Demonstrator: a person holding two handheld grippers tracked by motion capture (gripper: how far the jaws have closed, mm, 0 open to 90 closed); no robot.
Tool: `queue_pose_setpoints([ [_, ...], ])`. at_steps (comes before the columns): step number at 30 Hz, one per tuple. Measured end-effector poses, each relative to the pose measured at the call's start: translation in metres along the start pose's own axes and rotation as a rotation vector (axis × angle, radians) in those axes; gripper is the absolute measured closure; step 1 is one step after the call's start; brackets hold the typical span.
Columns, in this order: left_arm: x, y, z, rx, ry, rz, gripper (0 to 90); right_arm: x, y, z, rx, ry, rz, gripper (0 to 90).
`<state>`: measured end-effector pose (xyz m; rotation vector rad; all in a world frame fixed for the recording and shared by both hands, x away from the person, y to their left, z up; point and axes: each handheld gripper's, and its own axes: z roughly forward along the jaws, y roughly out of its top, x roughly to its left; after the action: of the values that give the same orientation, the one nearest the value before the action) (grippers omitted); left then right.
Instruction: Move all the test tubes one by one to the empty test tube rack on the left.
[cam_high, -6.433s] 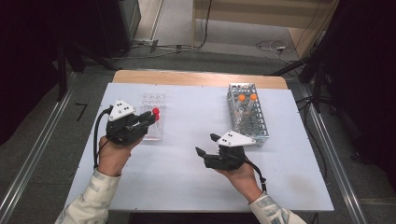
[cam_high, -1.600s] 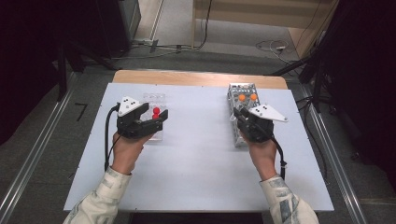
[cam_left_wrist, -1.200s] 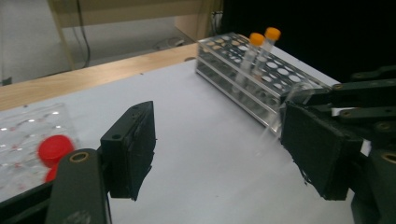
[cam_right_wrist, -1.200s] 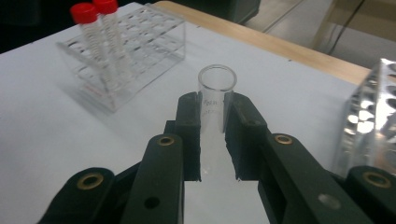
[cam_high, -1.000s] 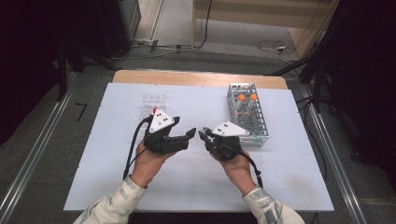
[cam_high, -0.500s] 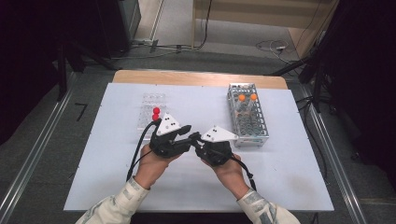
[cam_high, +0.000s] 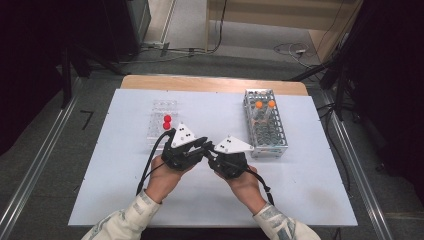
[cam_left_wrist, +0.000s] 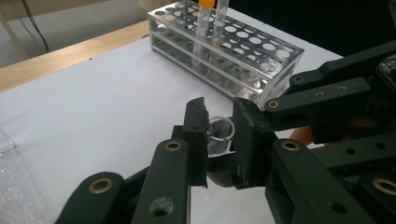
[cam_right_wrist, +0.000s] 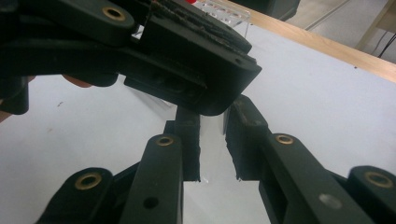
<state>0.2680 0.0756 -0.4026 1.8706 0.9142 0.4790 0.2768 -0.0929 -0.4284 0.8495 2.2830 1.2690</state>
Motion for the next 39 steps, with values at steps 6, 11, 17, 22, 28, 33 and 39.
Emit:
queue_pose_setpoints([
  [6,0.003,0.001,-0.002,-0.003,0.004,-0.007,76.9,-0.001,0.000,0.000,-0.002,0.028,0.007,51.5],
  [11,0.014,0.005,-0.015,-0.023,0.020,-0.023,76.9,-0.004,0.000,0.001,0.024,0.052,0.027,31.0],
  [17,0.039,0.011,-0.039,-0.028,0.066,-0.059,76.8,-0.012,-0.002,-0.003,0.027,0.038,0.042,28.2],
  [22,0.057,0.012,-0.058,-0.027,0.093,-0.085,76.8,-0.017,-0.004,-0.004,0.033,0.027,0.052,28.2],
  [28,0.074,0.013,-0.075,-0.049,0.157,-0.106,76.8,-0.021,-0.006,-0.005,0.039,0.021,0.055,28.2],
  [33,0.087,0.010,-0.078,-0.056,0.220,-0.123,76.8,-0.022,-0.006,-0.004,0.041,0.017,0.060,28.3],
  [39,0.095,0.005,-0.077,-0.084,0.292,-0.135,76.7,-0.023,-0.007,-0.004,0.044,0.012,0.064,28.4],
])
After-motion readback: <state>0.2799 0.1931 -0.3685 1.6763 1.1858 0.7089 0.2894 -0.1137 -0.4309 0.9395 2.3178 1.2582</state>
